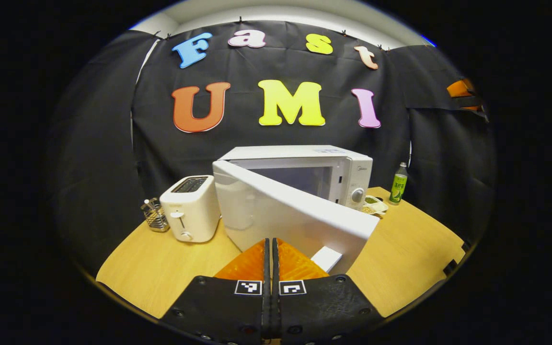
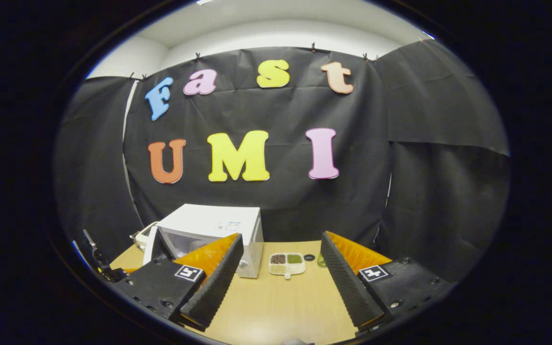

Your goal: Open the microwave oven with the left hand, put the food in, and close the microwave oven.

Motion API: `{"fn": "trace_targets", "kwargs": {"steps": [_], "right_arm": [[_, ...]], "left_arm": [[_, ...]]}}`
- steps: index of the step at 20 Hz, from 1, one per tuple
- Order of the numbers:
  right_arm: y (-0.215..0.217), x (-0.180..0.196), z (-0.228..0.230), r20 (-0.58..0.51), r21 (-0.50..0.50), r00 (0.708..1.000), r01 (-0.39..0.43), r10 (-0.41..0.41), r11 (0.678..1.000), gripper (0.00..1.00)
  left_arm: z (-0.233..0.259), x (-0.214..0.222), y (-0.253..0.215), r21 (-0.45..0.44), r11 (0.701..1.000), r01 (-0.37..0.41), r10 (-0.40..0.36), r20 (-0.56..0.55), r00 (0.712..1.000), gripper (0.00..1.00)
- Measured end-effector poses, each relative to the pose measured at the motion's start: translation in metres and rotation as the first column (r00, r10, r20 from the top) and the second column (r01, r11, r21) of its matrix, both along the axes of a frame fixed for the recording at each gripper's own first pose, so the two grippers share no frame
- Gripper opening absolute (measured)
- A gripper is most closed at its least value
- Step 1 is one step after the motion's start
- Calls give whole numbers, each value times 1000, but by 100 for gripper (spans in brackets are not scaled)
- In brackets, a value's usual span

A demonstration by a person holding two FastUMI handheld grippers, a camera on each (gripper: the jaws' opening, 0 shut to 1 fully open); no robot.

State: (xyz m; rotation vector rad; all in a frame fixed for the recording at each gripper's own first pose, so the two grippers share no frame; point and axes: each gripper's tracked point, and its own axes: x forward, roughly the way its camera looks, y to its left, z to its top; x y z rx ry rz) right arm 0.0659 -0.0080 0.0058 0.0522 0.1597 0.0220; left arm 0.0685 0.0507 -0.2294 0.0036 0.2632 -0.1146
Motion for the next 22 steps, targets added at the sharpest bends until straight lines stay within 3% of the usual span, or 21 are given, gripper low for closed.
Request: {"fn": "trace_targets", "kwargs": {"steps": [5,8,22], "right_arm": [[-22,3,6,27,-25,999,-19,20,999,100],[-34,8,-1,17,-63,1000,-18,19,998,96],[-71,27,-24,-36,-102,999,13,-16,995,96]], "left_arm": [[-1,28,-61,-18,997,74,-74,-9,997,0],[-6,50,-83,-23,995,101,-102,-24,995,0],[-15,140,-129,-47,993,104,-105,-27,994,0]]}}
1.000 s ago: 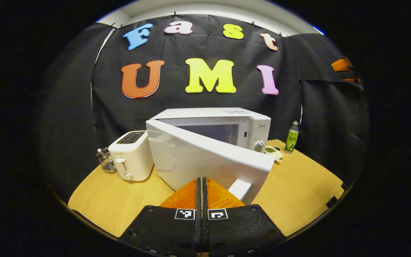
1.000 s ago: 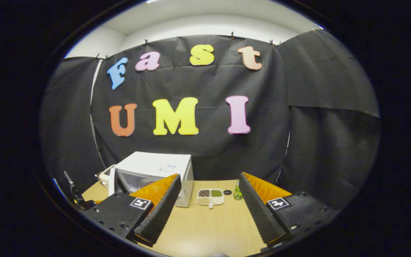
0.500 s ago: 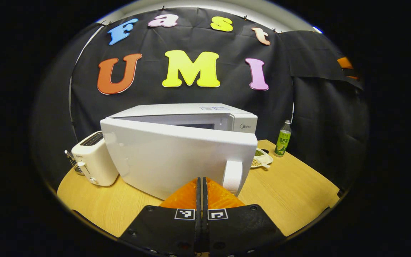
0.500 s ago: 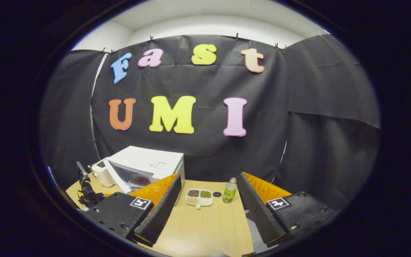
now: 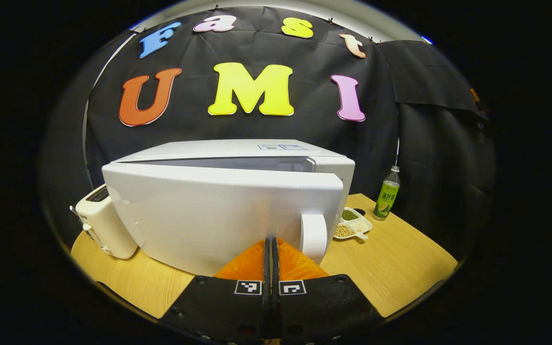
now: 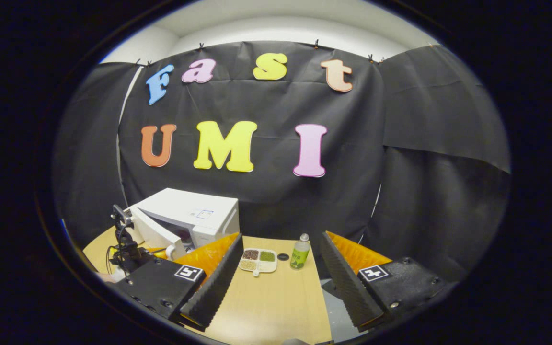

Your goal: Open the microwave oven with the left hand, put the food in, and close the microwave oven.

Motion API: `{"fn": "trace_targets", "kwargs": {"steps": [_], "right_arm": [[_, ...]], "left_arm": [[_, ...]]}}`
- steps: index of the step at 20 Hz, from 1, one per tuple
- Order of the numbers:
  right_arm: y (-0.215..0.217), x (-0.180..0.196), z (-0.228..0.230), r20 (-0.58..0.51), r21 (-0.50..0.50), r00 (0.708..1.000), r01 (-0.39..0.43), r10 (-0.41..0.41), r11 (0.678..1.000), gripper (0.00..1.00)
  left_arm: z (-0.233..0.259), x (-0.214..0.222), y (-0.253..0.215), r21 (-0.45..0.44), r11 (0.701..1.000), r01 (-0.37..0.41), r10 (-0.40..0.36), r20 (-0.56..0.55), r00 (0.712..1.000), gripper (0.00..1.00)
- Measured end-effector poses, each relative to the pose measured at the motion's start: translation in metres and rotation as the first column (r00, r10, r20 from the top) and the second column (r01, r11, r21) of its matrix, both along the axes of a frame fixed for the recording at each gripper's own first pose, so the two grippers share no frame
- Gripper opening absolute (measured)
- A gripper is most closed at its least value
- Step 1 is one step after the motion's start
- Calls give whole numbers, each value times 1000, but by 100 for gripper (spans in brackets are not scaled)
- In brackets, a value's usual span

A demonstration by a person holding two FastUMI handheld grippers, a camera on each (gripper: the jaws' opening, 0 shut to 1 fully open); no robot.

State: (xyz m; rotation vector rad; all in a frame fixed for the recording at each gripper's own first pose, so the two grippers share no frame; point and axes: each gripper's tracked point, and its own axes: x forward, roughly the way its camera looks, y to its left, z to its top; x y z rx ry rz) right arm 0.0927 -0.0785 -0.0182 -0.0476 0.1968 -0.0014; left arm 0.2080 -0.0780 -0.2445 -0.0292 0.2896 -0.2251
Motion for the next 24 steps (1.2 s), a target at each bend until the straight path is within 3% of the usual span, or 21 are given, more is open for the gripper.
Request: {"fn": "trace_targets", "kwargs": {"steps": [5,6,7,16,17,19,20,21,22,23,24], "right_arm": [[-9,6,-6,-13,12,1000,22,-22,1000,96],[-10,8,-7,-14,17,1000,26,-26,1000,96],[-11,9,-8,-17,20,999,31,-31,999,96],[-17,20,-16,-41,26,997,62,-61,998,100],[-16,21,-16,-43,30,997,60,-59,998,100],[-13,21,-14,-41,31,997,59,-58,998,96],[-8,22,-13,-42,37,998,55,-54,998,100],[-4,22,-13,-46,39,998,49,-48,998,96],[-1,21,-12,-43,40,998,49,-47,998,96],[3,22,-8,-34,44,998,47,-45,998,100],[9,21,-5,-27,44,999,42,-41,998,96]], "left_arm": [[4,26,-9,18,1000,13,-13,1,1000,0],[5,31,-11,16,1000,19,-19,2,1000,8],[6,36,-13,16,1000,22,-22,1,1000,0],[8,59,-17,17,1000,25,-25,17,1000,0],[-1,60,-14,17,1000,10,-9,-38,999,0],[1,57,-15,18,1000,-2,3,-26,1000,0],[-5,56,-8,51,998,-34,36,-46,998,0],[-6,52,0,87,995,-57,61,-50,997,0],[1,46,13,135,986,-96,101,-36,994,7],[1,50,25,182,974,-133,140,-27,990,38],[8,42,32,188,973,-132,136,-8,991,68]]}}
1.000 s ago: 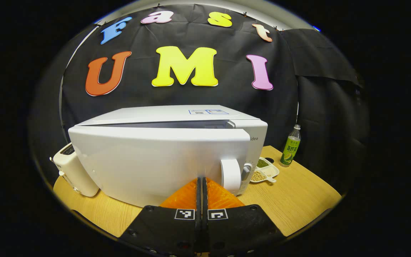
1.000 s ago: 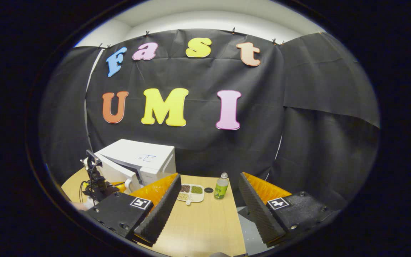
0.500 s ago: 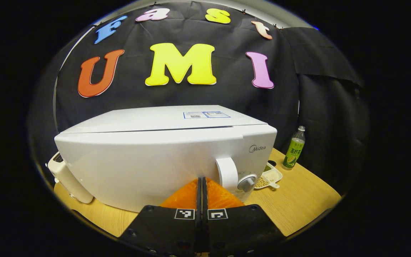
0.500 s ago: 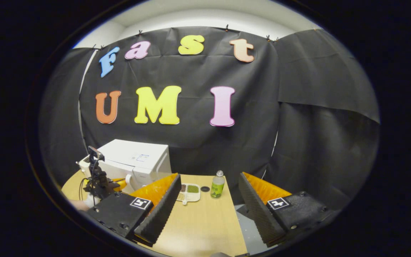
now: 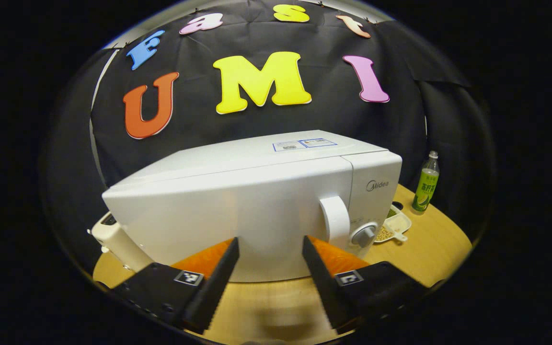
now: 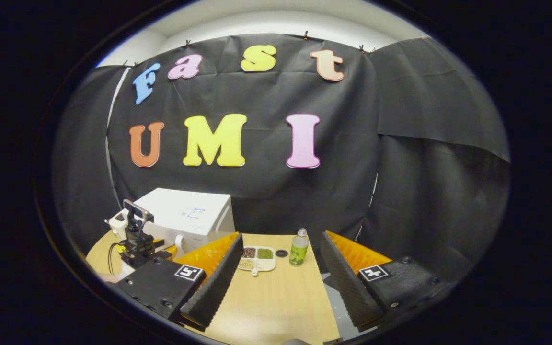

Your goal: Open the microwave oven with the left hand, put the food in, and close the microwave oven.

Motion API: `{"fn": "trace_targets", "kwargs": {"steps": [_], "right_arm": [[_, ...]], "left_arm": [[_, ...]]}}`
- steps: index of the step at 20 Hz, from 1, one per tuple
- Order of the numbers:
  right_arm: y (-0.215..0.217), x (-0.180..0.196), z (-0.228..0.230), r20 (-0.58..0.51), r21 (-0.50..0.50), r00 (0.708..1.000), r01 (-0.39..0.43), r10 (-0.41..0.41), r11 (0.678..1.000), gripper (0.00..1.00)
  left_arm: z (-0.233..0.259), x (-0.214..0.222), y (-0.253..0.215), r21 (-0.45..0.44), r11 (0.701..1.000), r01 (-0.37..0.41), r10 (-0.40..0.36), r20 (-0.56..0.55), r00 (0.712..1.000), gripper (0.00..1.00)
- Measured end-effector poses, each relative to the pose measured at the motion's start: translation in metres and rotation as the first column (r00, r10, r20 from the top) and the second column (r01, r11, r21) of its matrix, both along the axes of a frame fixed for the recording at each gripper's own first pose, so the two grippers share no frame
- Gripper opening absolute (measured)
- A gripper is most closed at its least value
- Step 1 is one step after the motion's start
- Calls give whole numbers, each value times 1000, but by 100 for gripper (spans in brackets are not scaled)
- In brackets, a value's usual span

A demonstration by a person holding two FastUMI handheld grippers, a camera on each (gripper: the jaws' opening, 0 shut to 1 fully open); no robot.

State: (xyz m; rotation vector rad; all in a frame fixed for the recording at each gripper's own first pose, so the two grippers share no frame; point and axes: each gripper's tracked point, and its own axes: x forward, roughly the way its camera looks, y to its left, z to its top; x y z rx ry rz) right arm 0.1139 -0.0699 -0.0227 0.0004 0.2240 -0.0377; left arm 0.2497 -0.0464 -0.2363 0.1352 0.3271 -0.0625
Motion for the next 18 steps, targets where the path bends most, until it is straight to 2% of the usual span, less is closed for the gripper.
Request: {"fn": "trace_targets", "kwargs": {"steps": [1,2,4,6,7,8,10,11,12,13,14,16,18], "right_arm": [[5,0,1,3,-4,1000,-5,5,1000,100],[11,-3,1,9,-8,1000,-8,8,1000,96],[23,-7,5,21,-6,1000,-12,12,1000,100],[37,-14,4,22,3,1000,-18,18,1000,100],[46,-19,3,22,4,999,-25,25,1000,96],[55,-23,0,20,-3,999,-32,32,999,96],[72,-30,-3,26,-18,999,-43,44,999,96],[81,-33,-4,32,-24,998,-47,48,999,100],[91,-35,-7,36,-27,998,-54,55,998,96],[101,-37,-8,42,-27,997,-63,64,998,96],[109,-38,-8,49,-23,996,-67,68,998,96],[130,-39,-6,68,2,993,-95,94,996,96],[146,-41,-8,79,20,990,-120,119,993,96]], "left_arm": [[7,-8,2,-14,1000,11,-10,27,1000,98],[20,-19,5,-19,1000,18,-17,50,999,95],[44,-40,20,-9,1000,14,-13,80,997,95],[72,-63,34,-16,1000,5,-3,125,992,100],[83,-75,44,-11,1000,-15,16,133,991,95],[92,-90,52,-13,1000,-24,25,136,990,95],[114,-117,61,-47,999,-13,19,143,990,95],[122,-132,66,-66,998,-9,19,146,989,95],[130,-144,72,-81,997,-11,23,143,989,95],[140,-158,82,-94,995,-22,36,150,988,100],[151,-168,93,-102,994,-46,63,167,984,95],[168,-187,118,-108,988,-108,127,187,974,95],[182,-204,124,-137,984,-116,142,196,970,95]]}}
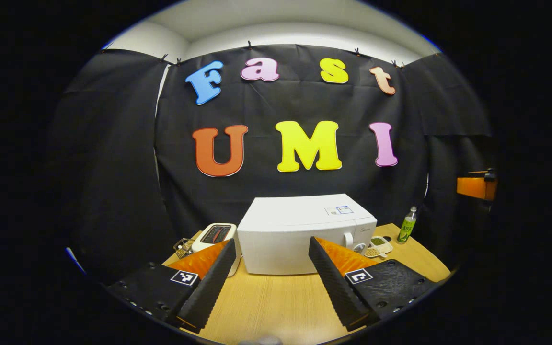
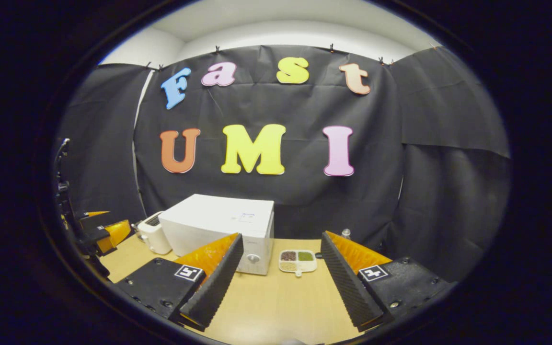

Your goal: Open the microwave oven with the left hand, put the food in, and close the microwave oven.

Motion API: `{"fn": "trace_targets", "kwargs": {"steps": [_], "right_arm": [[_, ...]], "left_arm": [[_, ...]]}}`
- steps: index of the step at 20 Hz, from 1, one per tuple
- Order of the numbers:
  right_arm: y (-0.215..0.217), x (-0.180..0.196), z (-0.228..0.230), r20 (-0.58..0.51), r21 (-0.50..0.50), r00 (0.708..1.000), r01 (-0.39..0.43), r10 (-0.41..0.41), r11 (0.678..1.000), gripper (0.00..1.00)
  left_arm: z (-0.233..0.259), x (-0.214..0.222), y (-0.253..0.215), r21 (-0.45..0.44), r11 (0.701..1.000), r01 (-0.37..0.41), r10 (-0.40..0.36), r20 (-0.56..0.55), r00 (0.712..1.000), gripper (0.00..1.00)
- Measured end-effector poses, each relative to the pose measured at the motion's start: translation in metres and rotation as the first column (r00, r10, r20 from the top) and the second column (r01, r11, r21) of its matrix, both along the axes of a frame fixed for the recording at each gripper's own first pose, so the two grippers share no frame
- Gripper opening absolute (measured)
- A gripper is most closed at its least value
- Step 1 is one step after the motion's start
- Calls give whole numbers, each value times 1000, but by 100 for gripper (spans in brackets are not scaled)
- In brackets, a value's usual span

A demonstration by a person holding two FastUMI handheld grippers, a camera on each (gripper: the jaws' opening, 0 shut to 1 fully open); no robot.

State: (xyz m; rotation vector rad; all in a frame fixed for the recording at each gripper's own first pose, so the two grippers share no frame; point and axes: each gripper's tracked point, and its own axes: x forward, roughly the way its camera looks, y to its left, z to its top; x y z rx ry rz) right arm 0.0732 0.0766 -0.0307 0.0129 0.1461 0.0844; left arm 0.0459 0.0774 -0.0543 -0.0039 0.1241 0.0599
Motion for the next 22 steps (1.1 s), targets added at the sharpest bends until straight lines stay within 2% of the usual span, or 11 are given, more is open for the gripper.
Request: {"fn": "trace_targets", "kwargs": {"steps": [7,9,10,11,15,16,17,22], "right_arm": [[26,-4,3,19,39,999,-26,26,999,96],[20,-7,8,32,47,999,-13,12,999,96],[16,-5,11,36,49,999,0,-2,999,100],[12,-6,13,38,51,999,8,-10,999,96],[-1,-10,21,46,61,998,45,-48,997,96],[-2,-12,22,48,60,997,51,-54,997,100],[-3,-14,23,51,55,997,53,-56,997,96],[-10,-24,33,72,23,995,61,-63,998,96]], "left_arm": [[51,-20,18,-2,1000,-24,24,73,997,95],[58,-22,13,-4,1000,-4,4,84,996,95],[60,-23,11,-2,1000,7,-7,92,996,96],[62,-22,8,3,1000,18,-18,101,995,95],[65,-22,1,7,999,39,-39,104,994,95],[66,-21,-2,2,999,48,-48,104,993,95],[68,-23,-5,-2,998,66,-65,109,992,95],[75,-25,-12,9,997,81,-82,132,988,95]]}}
